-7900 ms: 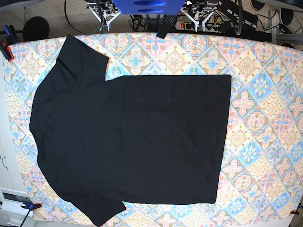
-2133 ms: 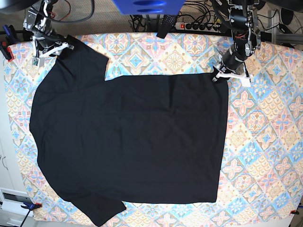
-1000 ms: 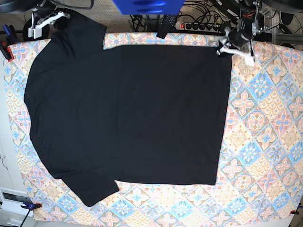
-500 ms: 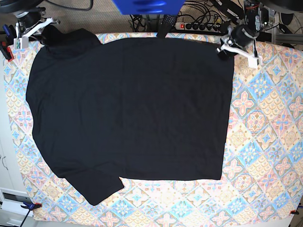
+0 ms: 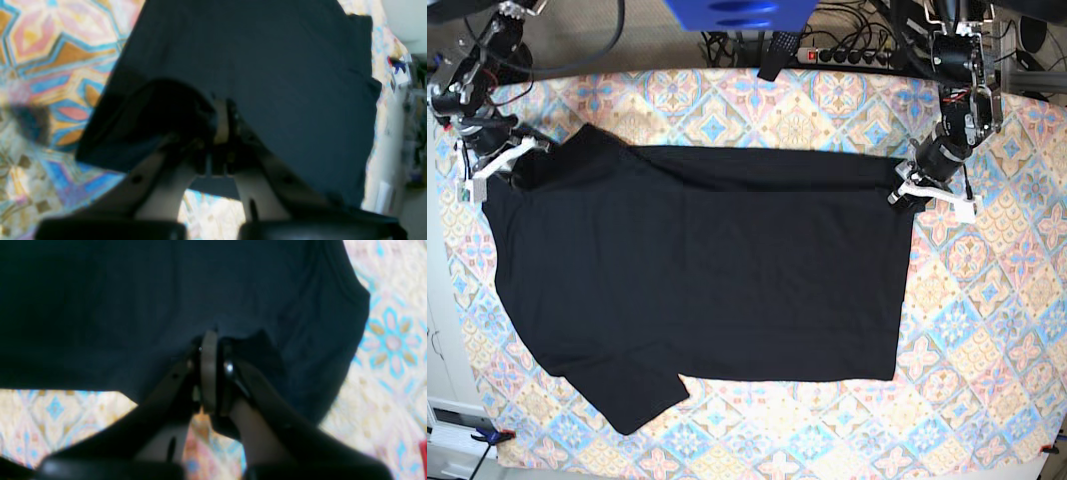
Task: Fold the T-shirt properly
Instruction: 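Pull the held shirt edges back and lower them to smooth the shirt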
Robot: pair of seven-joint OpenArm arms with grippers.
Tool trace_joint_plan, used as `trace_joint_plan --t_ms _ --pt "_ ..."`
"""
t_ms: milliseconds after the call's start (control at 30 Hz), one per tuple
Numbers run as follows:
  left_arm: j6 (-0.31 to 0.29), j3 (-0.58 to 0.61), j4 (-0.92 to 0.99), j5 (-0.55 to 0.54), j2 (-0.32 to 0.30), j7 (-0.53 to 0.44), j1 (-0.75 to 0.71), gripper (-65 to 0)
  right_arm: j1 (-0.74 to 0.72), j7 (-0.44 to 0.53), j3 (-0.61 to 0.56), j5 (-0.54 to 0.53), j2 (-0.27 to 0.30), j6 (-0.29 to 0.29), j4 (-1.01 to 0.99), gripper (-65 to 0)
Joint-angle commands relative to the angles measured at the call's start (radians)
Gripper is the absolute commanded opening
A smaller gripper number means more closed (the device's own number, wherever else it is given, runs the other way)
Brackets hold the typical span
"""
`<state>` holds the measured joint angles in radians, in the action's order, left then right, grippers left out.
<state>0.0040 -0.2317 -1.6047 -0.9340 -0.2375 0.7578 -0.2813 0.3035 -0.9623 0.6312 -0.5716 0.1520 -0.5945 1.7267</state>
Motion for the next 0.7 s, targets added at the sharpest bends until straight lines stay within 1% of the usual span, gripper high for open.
trace_joint_plan --t_ms 0,167,367,567,667 --pt "-0.006 -0.004 0.017 -0.009 -0.003 -0.013 0.038 -65.0 -0.037 0.026 0.003 0.002 0.019 -0.005 -0.008 -64.7" --pt "-0.006 -0.001 0.160 -0.009 -0.001 -0.013 0.164 -65.0 -0.166 0.026 0.002 0.074 0.019 -0.005 -0.124 -64.4" --pt "-0.006 0.004 0.289 -0.009 0.000 -0.013 0.273 -65.0 -0.292 0.026 0.002 0.088 0.019 -0.005 -0.265 -64.3" --pt "-0.006 0.004 0.323 -0.009 0.000 -0.014 0.311 -65.0 -0.393 0.035 -0.057 0.089 0.019 -0.005 -0.370 -64.3" --pt "-0.006 0.004 0.326 -0.009 0.000 -0.014 0.314 -65.0 -0.432 0.036 -0.096 0.091 0.019 -0.005 -0.388 -64.2"
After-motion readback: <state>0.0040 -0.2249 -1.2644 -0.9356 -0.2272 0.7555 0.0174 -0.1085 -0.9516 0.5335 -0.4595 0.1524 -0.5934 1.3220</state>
